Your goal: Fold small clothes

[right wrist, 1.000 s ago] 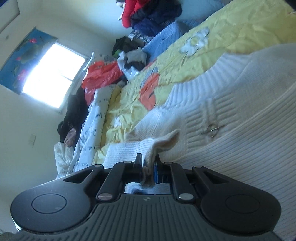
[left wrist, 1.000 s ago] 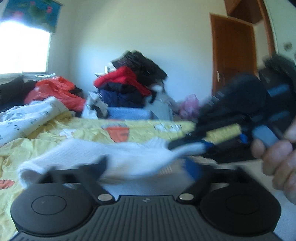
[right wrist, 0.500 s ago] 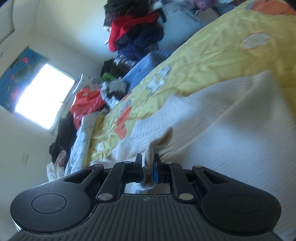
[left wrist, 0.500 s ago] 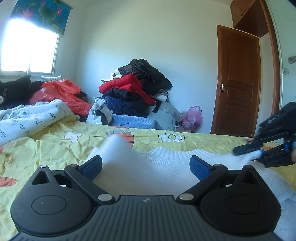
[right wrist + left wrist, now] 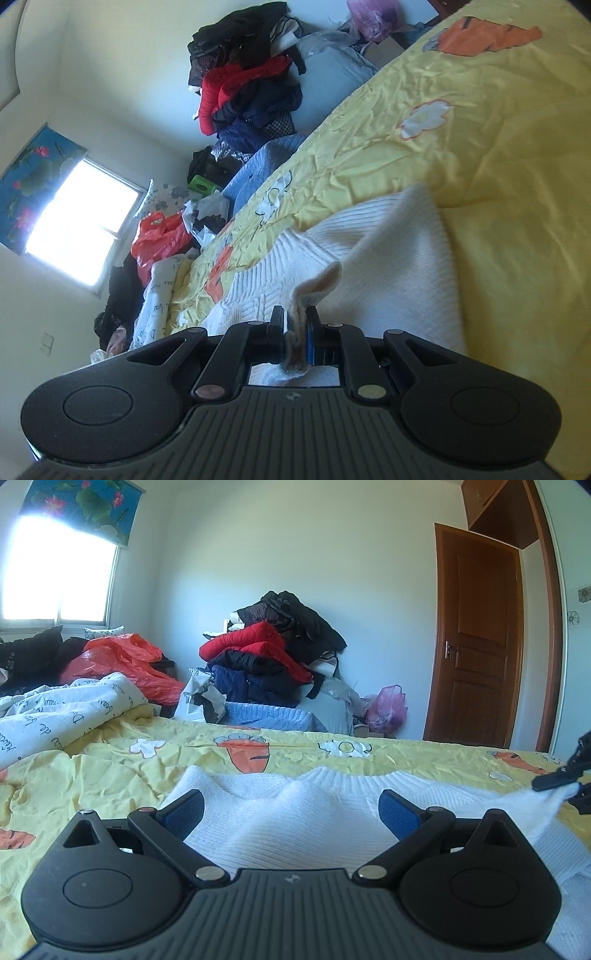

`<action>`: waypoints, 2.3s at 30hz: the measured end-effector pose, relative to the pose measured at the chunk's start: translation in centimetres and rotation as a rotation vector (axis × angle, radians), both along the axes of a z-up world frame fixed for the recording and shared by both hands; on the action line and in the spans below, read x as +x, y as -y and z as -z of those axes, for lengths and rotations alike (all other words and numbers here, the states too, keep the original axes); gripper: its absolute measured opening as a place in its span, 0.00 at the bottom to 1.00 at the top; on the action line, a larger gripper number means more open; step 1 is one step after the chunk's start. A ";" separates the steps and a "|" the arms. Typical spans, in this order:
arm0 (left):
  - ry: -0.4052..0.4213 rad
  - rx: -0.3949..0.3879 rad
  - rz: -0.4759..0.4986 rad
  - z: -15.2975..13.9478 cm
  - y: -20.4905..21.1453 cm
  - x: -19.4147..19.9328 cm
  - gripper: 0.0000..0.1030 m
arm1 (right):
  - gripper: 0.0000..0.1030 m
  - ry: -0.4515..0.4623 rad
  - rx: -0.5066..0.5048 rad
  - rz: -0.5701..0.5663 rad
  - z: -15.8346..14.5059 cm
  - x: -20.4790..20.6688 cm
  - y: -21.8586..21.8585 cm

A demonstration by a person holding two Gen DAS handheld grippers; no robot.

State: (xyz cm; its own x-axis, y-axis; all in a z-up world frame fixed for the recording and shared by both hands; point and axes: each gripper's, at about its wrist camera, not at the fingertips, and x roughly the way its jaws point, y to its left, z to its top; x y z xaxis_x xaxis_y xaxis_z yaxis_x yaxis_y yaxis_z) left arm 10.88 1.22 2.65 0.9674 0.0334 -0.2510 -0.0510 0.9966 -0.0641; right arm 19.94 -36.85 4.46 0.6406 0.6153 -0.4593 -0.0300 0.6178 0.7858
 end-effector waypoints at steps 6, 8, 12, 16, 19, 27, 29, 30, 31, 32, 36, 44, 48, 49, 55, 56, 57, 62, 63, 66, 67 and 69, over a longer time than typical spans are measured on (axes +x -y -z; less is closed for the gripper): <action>-0.002 0.004 -0.001 0.0 0.0 0.0 0.99 | 0.15 -0.026 0.007 0.032 1.9 -1.1 1.6; -0.003 0.007 -0.002 0.0 0.1 0.0 0.99 | 0.14 -0.031 0.013 0.038 2.4 -1.4 1.8; -0.006 0.008 -0.001 0.0 0.0 0.1 0.99 | 0.14 -0.033 0.029 0.044 3.2 -1.8 2.2; -0.009 0.007 -0.001 0.1 -0.1 0.1 0.99 | 0.13 -0.031 0.049 0.053 3.7 -2.2 2.3; -0.010 0.007 -0.001 0.1 -0.1 0.1 0.99 | 0.12 -0.001 0.026 0.064 3.3 -2.7 2.1; -0.014 0.005 -0.002 0.2 -0.2 0.1 0.99 | 0.10 0.020 -0.002 0.088 3.8 -3.7 3.0; -0.017 0.004 -0.002 0.2 -0.2 0.1 0.99 | 0.10 0.024 -0.020 0.086 4.0 -3.7 2.7; -0.020 0.004 -0.002 0.2 -0.2 0.2 0.99 | 0.09 0.030 -0.042 0.083 3.9 -3.8 2.4; -0.025 0.006 -0.005 0.2 -0.2 0.2 0.99 | 0.16 0.042 -0.080 0.081 3.8 -3.8 1.9; -0.031 0.008 -0.008 0.3 -0.2 0.3 0.99 | 0.18 0.046 -0.109 0.080 3.6 -3.9 1.6; -0.070 0.023 -0.016 0.3 0.0 0.9 0.99 | 0.27 0.114 -0.183 0.130 1.8 -5.0 1.2; -0.223 0.084 0.004 -0.9 0.5 4.9 0.99 | 0.43 0.326 -0.547 -0.020 -1.8 -5.4 -6.9; -0.445 0.231 0.055 0.7 1.8 10.0 1.00 | 0.39 0.220 -0.615 -0.060 0.4 -2.1 -9.3; -0.453 0.201 0.075 1.0 1.1 10.4 1.00 | 0.38 0.251 -0.637 -0.063 0.7 -1.8 -9.2; -0.438 0.056 0.129 2.2 -1.4 10.3 1.00 | 0.37 0.349 -0.629 -0.085 1.9 -2.1 -8.1; -0.438 0.060 0.126 2.2 -1.3 10.1 1.00 | 0.38 0.349 -0.642 -0.088 1.7 -2.2 -8.2; -0.439 0.062 0.125 2.1 -1.1 10.2 1.00 | 0.38 0.349 -0.663 -0.090 1.5 -2.3 -8.5; -0.423 0.070 0.138 1.8 -1.6 9.8 1.00 | 0.48 0.355 -0.693 -0.028 -0.1 -6.1 -9.5; -0.423 0.067 0.137 1.7 -1.7 9.9 1.00 | 0.49 0.353 -0.700 -0.040 0.2 -6.5 -9.5; -0.423 0.094 0.083 1.0 -1.3 8.9 1.00 | 0.49 0.367 -0.748 -0.053 2.0 -7.1 -9.7; -0.426 0.107 0.063 0.6 -1.1 8.2 1.00 | 0.50 0.367 -0.759 -0.052 2.0 -7.1 -9.9; -0.426 0.112 0.097 -0.1 -0.8 6.7 1.00 | 0.52 0.370 -0.791 -0.057 2.0 -7.1 -10.4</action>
State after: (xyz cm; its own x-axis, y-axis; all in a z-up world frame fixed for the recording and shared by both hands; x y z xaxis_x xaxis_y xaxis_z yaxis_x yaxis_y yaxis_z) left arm 17.55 1.97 2.72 0.7788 -0.0028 -0.6273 0.0448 0.9977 0.0511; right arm 12.88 -26.41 2.43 0.8112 0.2394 -0.5335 -0.2454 0.9675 0.0609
